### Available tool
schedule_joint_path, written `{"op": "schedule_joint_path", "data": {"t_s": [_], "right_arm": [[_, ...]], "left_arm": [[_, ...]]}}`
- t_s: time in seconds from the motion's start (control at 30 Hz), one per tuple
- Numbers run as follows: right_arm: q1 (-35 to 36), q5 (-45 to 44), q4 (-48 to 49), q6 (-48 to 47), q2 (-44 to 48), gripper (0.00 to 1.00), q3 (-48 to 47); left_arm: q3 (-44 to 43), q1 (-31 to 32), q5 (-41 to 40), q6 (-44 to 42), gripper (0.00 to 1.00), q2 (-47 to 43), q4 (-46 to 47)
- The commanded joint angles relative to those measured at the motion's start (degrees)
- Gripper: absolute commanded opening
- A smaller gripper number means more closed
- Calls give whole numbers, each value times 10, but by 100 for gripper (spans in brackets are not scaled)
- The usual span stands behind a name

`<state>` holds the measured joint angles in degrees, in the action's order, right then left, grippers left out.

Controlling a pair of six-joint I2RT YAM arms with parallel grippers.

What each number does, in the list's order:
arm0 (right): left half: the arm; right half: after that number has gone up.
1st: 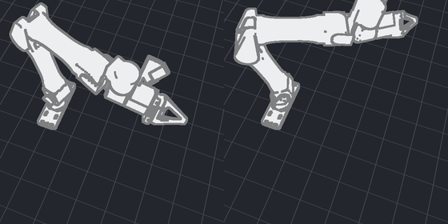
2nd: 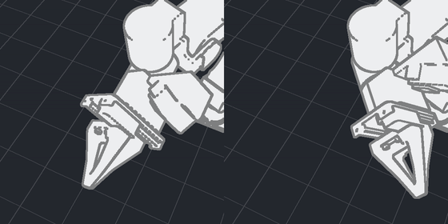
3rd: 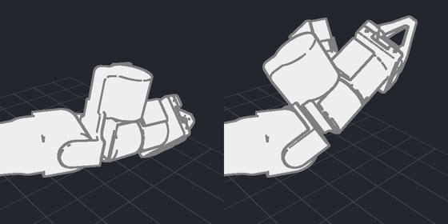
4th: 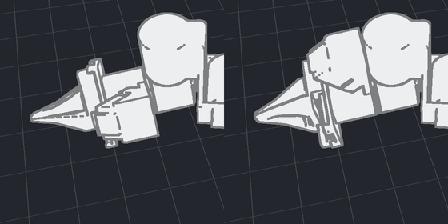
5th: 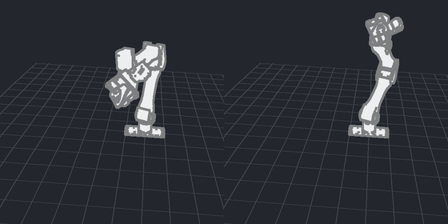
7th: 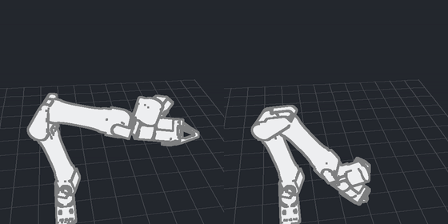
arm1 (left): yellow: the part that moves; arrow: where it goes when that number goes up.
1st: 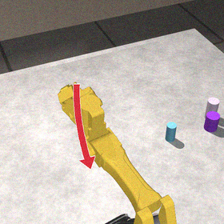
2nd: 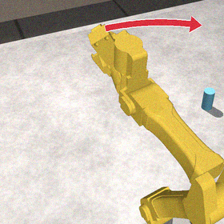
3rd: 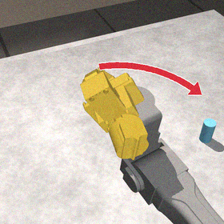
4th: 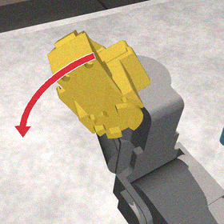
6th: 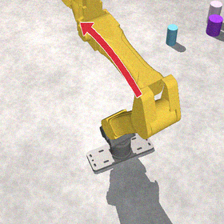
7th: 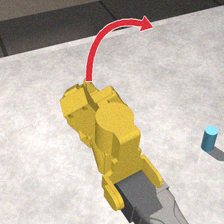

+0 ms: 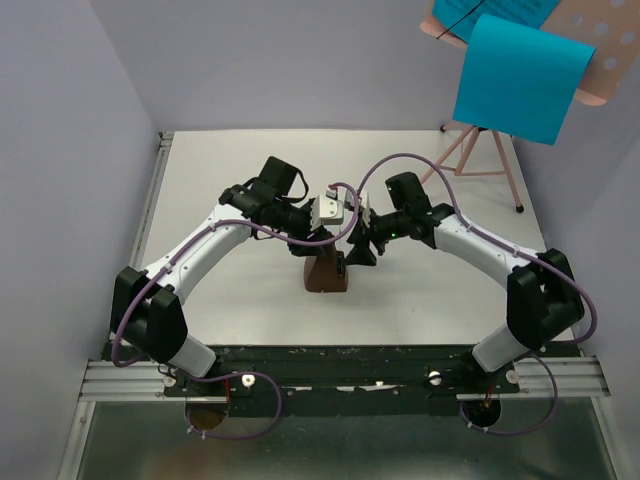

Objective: Pack up the instrument practice props

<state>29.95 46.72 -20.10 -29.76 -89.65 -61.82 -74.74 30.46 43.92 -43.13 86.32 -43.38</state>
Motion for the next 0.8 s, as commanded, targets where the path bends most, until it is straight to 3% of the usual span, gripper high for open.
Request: {"op": "schedule_joint_path", "data": {"t_s": [0.0, 0.33, 0.57, 0.77], "right_arm": [[1, -19, 54, 74, -14, 70, -14], [2, -9, 65, 92, -20, 67, -18], [1, -1, 47, 55, -16, 54, -17], [2, 14, 32, 27, -14, 49, -21]], "left_arm": [[0, 0, -8, -11, 0, -1, 7], [4, 1, -8, -4, 0, -2, 16], [-1, 0, -14, -21, 0, -2, 6], [-4, 1, -16, -42, 0, 2, 2]]}}
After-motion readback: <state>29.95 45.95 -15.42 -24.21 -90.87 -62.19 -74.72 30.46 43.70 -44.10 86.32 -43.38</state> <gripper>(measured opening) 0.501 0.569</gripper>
